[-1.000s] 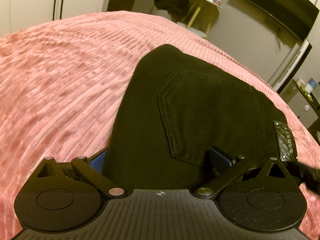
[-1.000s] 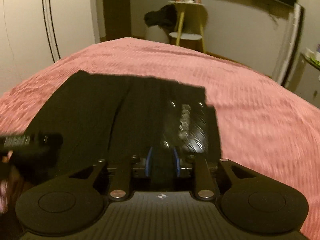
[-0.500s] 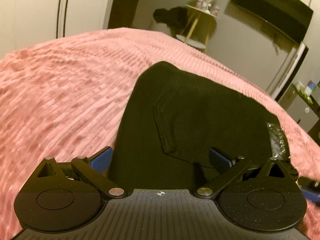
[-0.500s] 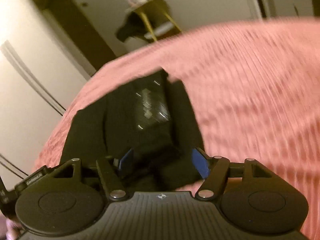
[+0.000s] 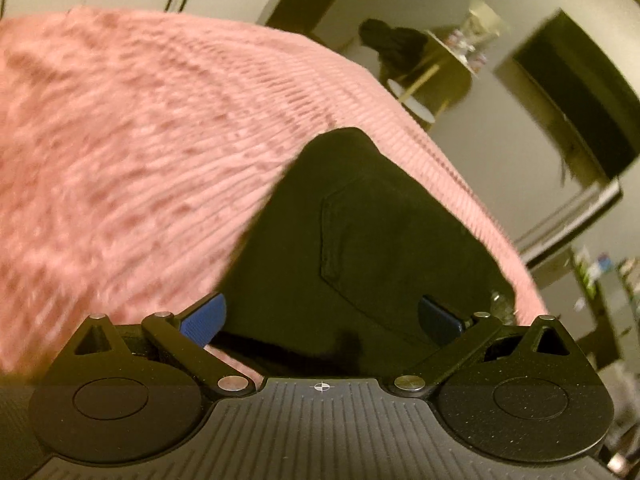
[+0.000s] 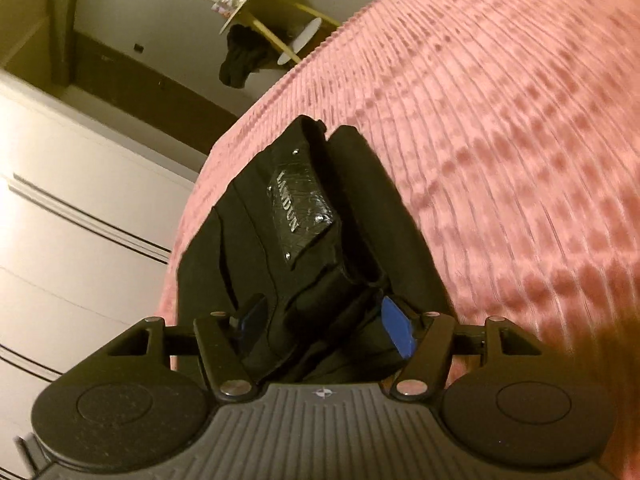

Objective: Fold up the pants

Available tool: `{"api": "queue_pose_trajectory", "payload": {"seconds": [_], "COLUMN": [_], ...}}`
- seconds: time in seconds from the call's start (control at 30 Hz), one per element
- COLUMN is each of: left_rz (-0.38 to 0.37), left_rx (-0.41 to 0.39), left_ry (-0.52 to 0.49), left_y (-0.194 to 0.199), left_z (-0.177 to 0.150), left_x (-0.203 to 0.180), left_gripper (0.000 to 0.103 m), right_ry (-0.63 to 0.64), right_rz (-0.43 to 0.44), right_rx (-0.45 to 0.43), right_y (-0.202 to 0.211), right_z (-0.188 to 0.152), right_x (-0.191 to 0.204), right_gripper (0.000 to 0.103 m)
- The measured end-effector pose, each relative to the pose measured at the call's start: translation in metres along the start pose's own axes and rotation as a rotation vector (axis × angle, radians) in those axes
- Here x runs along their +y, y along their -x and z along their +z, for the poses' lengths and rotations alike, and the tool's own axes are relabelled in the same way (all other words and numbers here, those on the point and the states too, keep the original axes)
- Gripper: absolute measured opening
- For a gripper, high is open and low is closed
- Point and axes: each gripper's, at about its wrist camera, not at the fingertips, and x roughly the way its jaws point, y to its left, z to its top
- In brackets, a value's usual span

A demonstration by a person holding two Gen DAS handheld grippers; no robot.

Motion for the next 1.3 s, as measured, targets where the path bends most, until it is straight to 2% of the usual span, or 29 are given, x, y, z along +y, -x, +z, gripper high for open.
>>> {"api": "queue_pose_trajectory", "payload": {"seconds": [0.1, 0.2, 0.3, 0.37, 0.4, 0.47, 0.53, 0.57, 0.63, 0.7, 0.77, 0.8, 0.9, 0.97, 1.13, 1.23, 1.3], "left_rz": [0.008, 0.011, -0.039, -0.108, -0.158, -0.225, -0.291, -0.3, -0.283, -0.304, -0.323, -0.321, -0.326, -0.35, -0.401, -0.431, -0.484], "left_rx": [0.002, 0.005, 0.008, 0.039, 0.062, 0.097, 0.113, 0.123, 0.145, 0.159, 0.167, 0.165, 0.163, 0.164, 0.136, 0.114, 0.109], "left_ry": [0.003, 0.002, 0.051, 0.09, 0.117, 0.175, 0.214, 0.216, 0.198, 0.203, 0.215, 0.214, 0.22, 0.239, 0.242, 0.259, 0.273], "left_y": [0.001, 0.0, 0.004, 0.001, -0.001, -0.006, -0.012, -0.016, -0.025, -0.03, -0.034, -0.034, -0.037, -0.037, -0.035, -0.034, -0.032], "left_z": [-0.004, -0.007, -0.01, -0.013, -0.015, -0.018, -0.02, -0.021, -0.022, -0.023, -0.023, -0.023, -0.023, -0.023, -0.021, -0.021, -0.019], "left_x": [-0.003, -0.004, 0.001, 0.006, 0.011, 0.017, 0.021, 0.021, 0.02, 0.02, 0.02, 0.02, 0.024, 0.029, 0.03, 0.033, 0.034], "left_gripper": [0.103, 0.103, 0.103, 0.103, 0.103, 0.103, 0.103, 0.103, 0.103, 0.103, 0.103, 0.103, 0.103, 0.103, 0.103, 0.103, 0.103], "right_ry": [-0.082, -0.17, -0.22, -0.243, -0.235, -0.259, -0.279, -0.283, -0.264, -0.238, -0.216, -0.204, -0.19, -0.203, -0.052, -0.06, -0.075], "right_rz": [0.048, 0.118, 0.132, 0.142, 0.128, 0.139, 0.148, 0.146, 0.151, 0.163, 0.145, 0.132, 0.058, 0.087, 0.157, 0.206, 0.205], "right_rx": [0.023, 0.085, 0.069, 0.043, 0.034, 0.024, 0.03, 0.03, 0.022, 0.008, -0.006, -0.015, -0.021, -0.028, -0.1, -0.11, -0.103], "right_y": [-0.002, -0.02, -0.033, -0.038, -0.038, -0.039, -0.04, -0.041, -0.044, -0.047, -0.049, -0.049, -0.045, -0.042, -0.026, -0.025, -0.028], "right_z": [0.002, 0.004, 0.005, 0.005, 0.005, 0.004, 0.005, 0.005, 0.005, 0.004, 0.003, 0.002, 0.0, -0.001, -0.003, 0.001, 0.004], "right_x": [-0.012, -0.02, -0.019, -0.019, -0.019, -0.024, -0.027, -0.028, -0.025, -0.019, -0.013, -0.011, -0.009, -0.01, 0.018, 0.018, 0.017], "right_gripper": [0.063, 0.063, 0.065, 0.056, 0.042, 0.04, 0.045, 0.048, 0.065, 0.076, 0.077, 0.073, 0.037, 0.034, 0.032, 0.032, 0.032]}}
